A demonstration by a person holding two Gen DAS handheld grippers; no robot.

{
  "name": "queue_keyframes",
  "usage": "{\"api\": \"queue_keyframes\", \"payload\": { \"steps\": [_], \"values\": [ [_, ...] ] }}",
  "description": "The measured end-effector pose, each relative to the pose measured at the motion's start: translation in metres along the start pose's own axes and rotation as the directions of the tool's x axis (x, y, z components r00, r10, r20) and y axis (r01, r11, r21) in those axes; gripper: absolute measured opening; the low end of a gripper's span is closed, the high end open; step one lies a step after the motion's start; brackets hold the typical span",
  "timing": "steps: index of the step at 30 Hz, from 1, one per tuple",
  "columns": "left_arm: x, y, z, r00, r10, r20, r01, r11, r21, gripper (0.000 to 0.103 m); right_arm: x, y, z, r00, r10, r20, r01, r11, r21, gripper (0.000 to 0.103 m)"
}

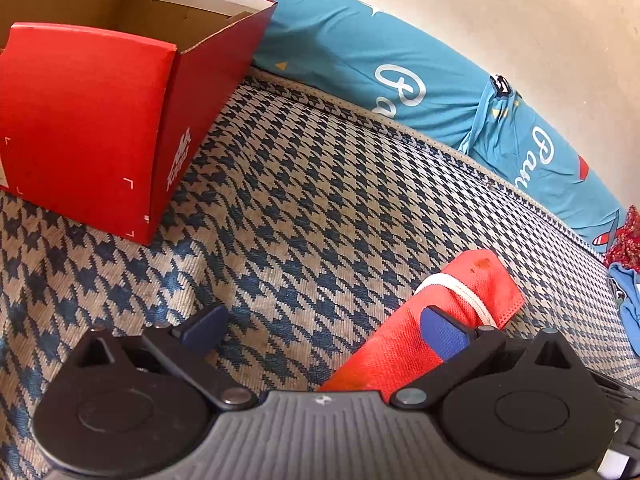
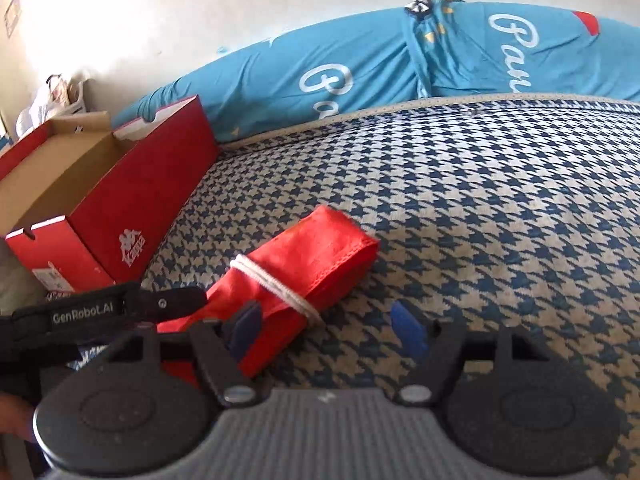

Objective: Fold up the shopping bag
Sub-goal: 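Close the right tool on the rolled red bag beside the string loop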

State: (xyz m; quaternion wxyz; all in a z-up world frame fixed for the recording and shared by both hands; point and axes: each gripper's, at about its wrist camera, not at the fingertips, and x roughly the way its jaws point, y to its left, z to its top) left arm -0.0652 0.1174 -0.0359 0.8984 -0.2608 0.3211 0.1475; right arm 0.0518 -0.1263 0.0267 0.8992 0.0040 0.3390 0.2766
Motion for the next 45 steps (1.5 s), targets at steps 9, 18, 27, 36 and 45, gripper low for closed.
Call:
{"api": "queue_keyframes", "payload": {
  "steps": [9,18,27,36,45],
  "values": [
    [-0.017,-0.001,0.001,0.999,0.038,0.021,-0.038,0.999,0.018,0.103,0.018,-0.005,-0.003,0.994,-0.113,0.009,0.114,0.993,-0.014,0.078],
    [-0.022,-0.008,-0.005,0.994,0.100,0.035,-0.104,0.985,0.141,0.103,0.027,0.002,-0.006,0.993,-0.119,0.014,0.120,0.991,-0.057,0.078],
    [-0.012,-0.002,-0.005,0.991,0.128,0.032,-0.131,0.985,0.115,0.103,0.024,0.018,-0.013,1.000,-0.016,-0.015,0.013,0.990,-0.143,0.072],
    [-0.012,-0.004,-0.008,0.990,0.138,0.038,-0.142,0.985,0.096,0.103,0.016,0.035,-0.015,0.996,0.077,-0.035,-0.083,0.971,-0.226,0.069],
    [-0.010,0.002,-0.006,0.992,0.122,0.045,-0.126,0.986,0.111,0.103,0.013,0.018,-0.003,0.995,-0.025,0.099,0.029,0.999,-0.036,0.079]
  ]
}}
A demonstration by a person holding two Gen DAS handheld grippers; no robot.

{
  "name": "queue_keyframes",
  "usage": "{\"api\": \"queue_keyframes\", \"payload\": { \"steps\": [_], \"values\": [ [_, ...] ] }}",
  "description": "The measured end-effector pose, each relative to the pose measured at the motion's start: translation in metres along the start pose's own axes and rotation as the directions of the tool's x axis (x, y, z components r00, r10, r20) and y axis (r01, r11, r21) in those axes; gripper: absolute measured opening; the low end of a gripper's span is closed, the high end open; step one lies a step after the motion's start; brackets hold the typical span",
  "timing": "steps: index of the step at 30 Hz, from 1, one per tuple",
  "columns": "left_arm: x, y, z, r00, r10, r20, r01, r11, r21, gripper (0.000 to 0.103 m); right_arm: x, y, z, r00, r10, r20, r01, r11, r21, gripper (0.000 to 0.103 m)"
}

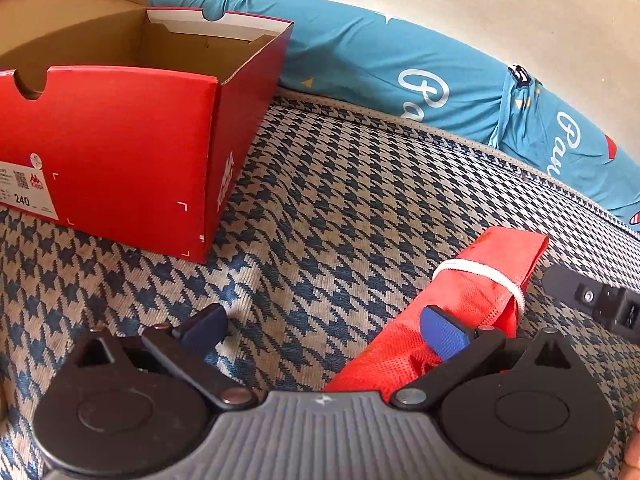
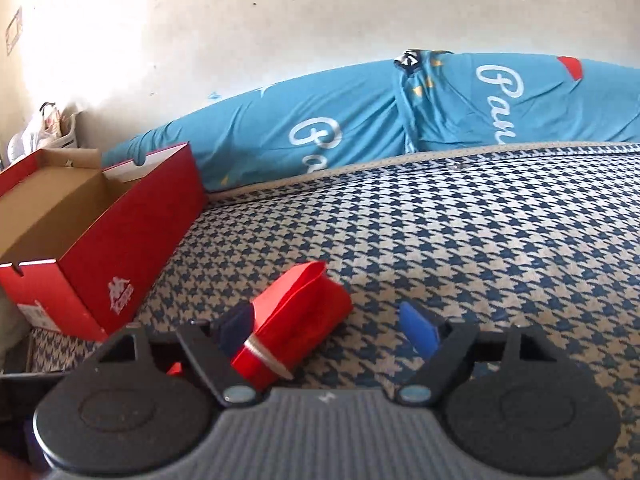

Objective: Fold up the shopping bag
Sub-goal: 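Close the right tool on the rolled red bag beside the string loop, then lift the bound red bag upright off the bedspread with the right tool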

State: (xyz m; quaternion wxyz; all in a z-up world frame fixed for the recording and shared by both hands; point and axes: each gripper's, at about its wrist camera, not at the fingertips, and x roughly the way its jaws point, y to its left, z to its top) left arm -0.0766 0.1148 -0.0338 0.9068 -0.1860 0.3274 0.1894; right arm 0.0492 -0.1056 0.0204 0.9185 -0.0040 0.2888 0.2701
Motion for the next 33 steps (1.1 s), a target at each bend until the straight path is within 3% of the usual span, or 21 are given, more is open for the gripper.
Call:
{"api": "queue_keyframes", "payload": {
  "steps": [3,7,10,14,18,23,26,29,33],
  "values": [
    [0.000,0.000,0.000,1.000,-0.002,0.005,0.002,1.000,0.004,0.103,0.012,0.003,-0.004,0.995,0.049,-0.085,-0.049,0.999,0.000,0.080],
    [-0.001,0.000,0.000,1.000,-0.006,0.009,0.006,1.000,0.005,0.103,0.013,-0.004,-0.003,0.978,0.163,-0.131,-0.145,0.980,0.136,0.084],
    [-0.005,0.001,0.000,1.000,-0.014,0.012,0.014,1.000,0.020,0.103,0.013,-0.020,-0.005,0.956,0.259,-0.135,-0.207,0.927,0.313,0.088],
    [-0.008,0.011,0.000,1.000,-0.010,0.004,0.010,1.000,0.003,0.103,0.015,-0.026,-0.014,0.932,0.329,-0.150,-0.239,0.872,0.426,0.088],
    [-0.014,0.016,-0.002,1.000,-0.012,0.010,0.012,1.000,0.026,0.103,0.016,-0.018,-0.020,0.909,0.384,-0.159,-0.276,0.844,0.459,0.088],
    [-0.023,0.019,-0.005,1.000,-0.023,0.010,0.022,0.998,0.060,0.103,0.024,-0.007,-0.021,0.903,0.404,-0.147,-0.295,0.831,0.472,0.089],
    [-0.026,0.023,-0.007,0.999,-0.033,0.002,0.033,0.998,0.045,0.103,0.030,0.000,-0.022,0.894,0.426,-0.140,-0.315,0.819,0.479,0.090],
    [-0.023,0.033,-0.005,0.999,-0.049,-0.018,0.048,0.998,-0.033,0.103,0.034,0.007,-0.022,0.885,0.443,-0.143,-0.330,0.813,0.480,0.090],
    [-0.023,0.030,-0.006,1.000,-0.023,-0.003,0.023,1.000,-0.007,0.103,0.038,0.008,-0.022,0.874,0.466,-0.137,-0.340,0.789,0.513,0.090]
  ]
}}
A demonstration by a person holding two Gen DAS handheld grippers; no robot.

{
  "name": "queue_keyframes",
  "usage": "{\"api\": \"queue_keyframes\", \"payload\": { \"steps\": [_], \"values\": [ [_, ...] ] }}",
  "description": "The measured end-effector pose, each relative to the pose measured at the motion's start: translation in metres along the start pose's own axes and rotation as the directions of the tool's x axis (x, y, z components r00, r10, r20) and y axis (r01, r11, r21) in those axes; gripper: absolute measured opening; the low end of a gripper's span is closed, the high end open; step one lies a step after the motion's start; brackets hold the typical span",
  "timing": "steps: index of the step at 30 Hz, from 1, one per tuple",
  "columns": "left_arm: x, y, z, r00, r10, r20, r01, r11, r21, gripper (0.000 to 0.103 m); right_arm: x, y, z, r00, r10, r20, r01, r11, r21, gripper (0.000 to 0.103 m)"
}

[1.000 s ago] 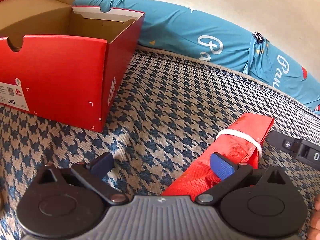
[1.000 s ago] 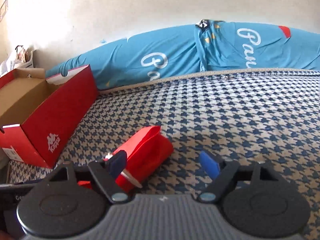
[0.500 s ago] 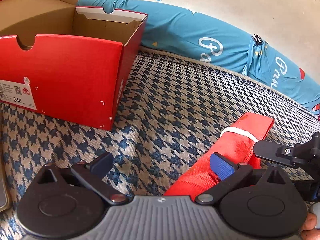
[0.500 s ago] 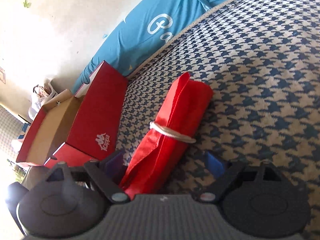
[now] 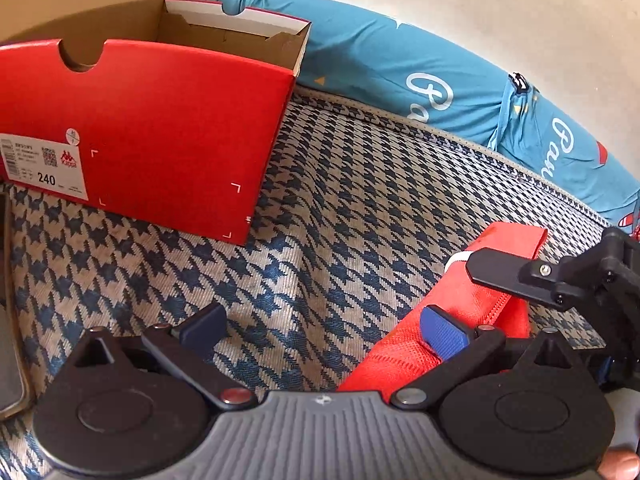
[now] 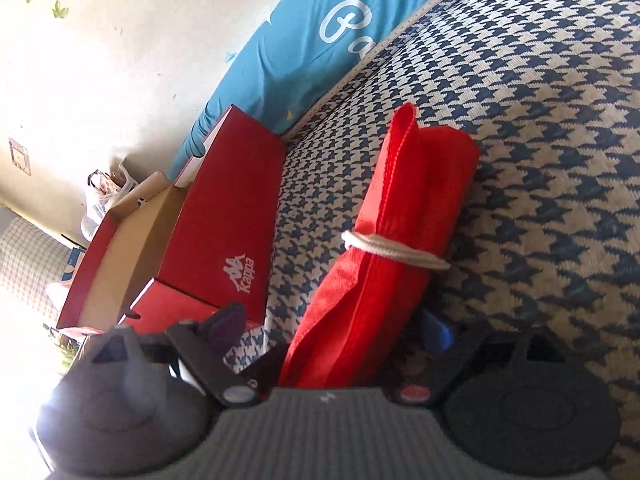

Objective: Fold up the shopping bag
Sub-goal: 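Lift the bound red bag upright off the bedspread with the right tool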

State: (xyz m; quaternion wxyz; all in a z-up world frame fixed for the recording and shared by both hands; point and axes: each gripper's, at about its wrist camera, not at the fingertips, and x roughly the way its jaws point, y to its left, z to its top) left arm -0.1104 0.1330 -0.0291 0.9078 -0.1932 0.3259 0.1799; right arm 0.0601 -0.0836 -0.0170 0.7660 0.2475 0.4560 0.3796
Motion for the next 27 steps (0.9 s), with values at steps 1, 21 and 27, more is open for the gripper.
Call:
{"api": "queue_keyframes", "payload": {
  "steps": [1,21,27],
  "values": [
    [0.000,-0.001,0.000,1.000,0.007,0.004,-0.007,1.000,0.005,0.103,0.001,0.000,0.000,1.000,0.005,0.000,-0.005,1.000,0.007,0.090],
    [-0.002,0.005,-0.003,1.000,0.010,0.025,-0.009,1.000,-0.025,0.103,0.033,0.016,-0.005,0.998,-0.052,0.020,0.055,0.983,-0.175,0.049],
    [-0.006,0.008,-0.002,1.000,-0.005,0.030,0.006,1.000,-0.029,0.103,0.032,0.022,-0.007,0.998,-0.058,0.028,0.063,0.968,-0.244,0.036]
  ]
}}
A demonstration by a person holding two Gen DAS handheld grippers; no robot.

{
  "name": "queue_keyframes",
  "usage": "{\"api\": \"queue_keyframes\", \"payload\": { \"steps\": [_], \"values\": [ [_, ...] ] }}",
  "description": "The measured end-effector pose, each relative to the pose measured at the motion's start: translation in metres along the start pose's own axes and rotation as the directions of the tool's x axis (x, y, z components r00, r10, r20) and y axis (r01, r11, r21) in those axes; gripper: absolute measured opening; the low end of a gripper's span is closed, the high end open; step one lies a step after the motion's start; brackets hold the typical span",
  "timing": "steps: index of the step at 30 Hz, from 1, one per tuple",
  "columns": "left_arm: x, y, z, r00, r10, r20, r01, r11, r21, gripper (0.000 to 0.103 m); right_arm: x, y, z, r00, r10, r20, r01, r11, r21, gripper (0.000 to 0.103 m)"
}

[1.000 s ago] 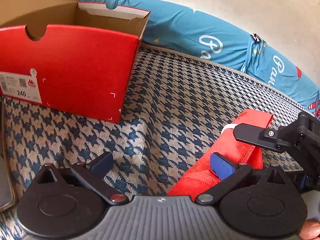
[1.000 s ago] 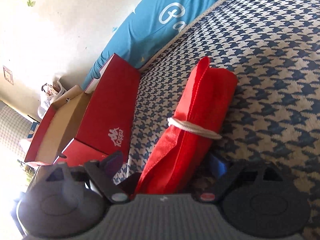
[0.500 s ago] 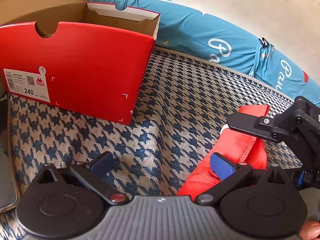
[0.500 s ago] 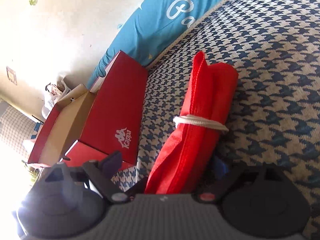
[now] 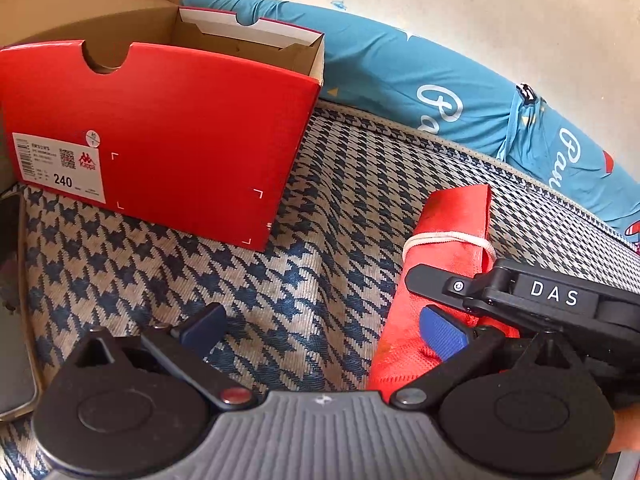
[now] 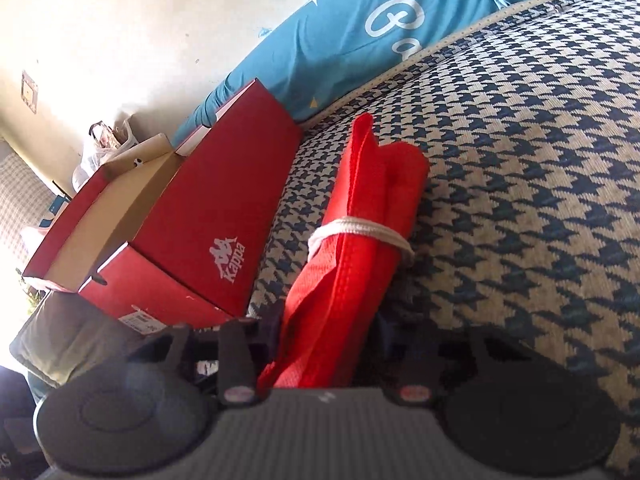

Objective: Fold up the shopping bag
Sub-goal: 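Lift the bound red bag upright off the bedspread with the right tool, then raise the bound red bag high and turn it with the right tool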

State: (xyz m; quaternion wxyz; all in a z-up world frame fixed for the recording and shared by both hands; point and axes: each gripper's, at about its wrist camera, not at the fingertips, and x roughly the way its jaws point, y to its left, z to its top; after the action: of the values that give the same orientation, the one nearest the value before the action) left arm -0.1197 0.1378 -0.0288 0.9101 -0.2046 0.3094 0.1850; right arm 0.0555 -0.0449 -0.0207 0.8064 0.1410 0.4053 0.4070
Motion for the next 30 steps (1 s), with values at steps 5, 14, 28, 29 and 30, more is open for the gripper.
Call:
{"api": "queue_keyframes", "payload": {
  "steps": [5,14,28,29,30],
  "values": [
    [-0.015,-0.004,0.000,0.999,-0.037,0.020,0.036,0.999,0.031,0.103,-0.026,0.018,0.000,0.999,-0.012,0.051,0.019,0.991,-0.131,0.034],
    [-0.036,-0.024,-0.011,0.982,-0.187,0.004,0.185,0.976,0.118,0.103,-0.097,0.066,0.005,0.962,-0.110,0.249,0.228,0.826,-0.515,0.033],
    [-0.066,-0.056,-0.017,0.934,-0.351,-0.067,0.356,0.899,0.255,0.103,-0.162,0.090,-0.048,0.896,-0.157,0.416,0.444,0.329,-0.833,0.033],
    [-0.069,-0.056,-0.017,0.930,-0.360,-0.070,0.365,0.895,0.258,0.103,-0.166,0.090,-0.052,0.889,-0.154,0.431,0.457,0.297,-0.838,0.033],
    [-0.072,-0.057,-0.016,0.927,-0.368,-0.071,0.373,0.890,0.263,0.103,-0.168,0.091,-0.057,0.882,-0.150,0.447,0.471,0.265,-0.841,0.033]
  ]
}}
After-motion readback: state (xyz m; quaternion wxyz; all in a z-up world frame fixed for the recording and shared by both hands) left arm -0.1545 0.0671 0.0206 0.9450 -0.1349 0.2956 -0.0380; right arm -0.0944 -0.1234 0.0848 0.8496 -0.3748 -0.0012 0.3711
